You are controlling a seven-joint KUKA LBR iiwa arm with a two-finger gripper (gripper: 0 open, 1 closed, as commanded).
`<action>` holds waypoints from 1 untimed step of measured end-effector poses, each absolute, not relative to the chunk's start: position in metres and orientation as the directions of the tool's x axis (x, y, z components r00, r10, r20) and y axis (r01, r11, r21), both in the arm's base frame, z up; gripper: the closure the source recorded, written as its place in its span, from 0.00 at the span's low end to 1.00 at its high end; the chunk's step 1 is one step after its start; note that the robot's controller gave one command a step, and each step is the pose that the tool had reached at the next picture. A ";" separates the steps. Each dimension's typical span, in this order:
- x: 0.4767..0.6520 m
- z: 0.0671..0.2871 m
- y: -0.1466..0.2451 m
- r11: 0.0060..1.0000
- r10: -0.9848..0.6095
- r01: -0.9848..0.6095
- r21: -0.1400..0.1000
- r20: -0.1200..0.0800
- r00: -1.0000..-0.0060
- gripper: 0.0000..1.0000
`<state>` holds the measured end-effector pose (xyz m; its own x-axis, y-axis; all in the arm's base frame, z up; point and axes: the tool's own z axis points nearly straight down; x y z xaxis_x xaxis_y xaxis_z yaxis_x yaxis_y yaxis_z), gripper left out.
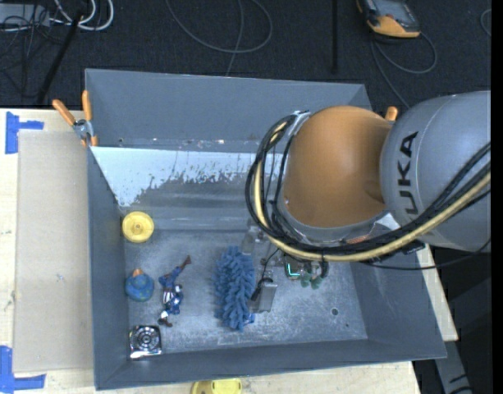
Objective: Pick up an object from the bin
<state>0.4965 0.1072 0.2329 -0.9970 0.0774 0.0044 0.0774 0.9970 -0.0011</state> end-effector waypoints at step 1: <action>0.497 0.219 0.101 0.998 0.059 0.059 0.003 -0.013 -0.998 0.00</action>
Offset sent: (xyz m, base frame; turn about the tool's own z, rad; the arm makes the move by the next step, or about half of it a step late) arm -0.0162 -0.0173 -0.1295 -0.0803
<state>0.4968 0.1012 0.2190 -0.9982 0.0589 -0.0130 0.0589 0.9983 0.0033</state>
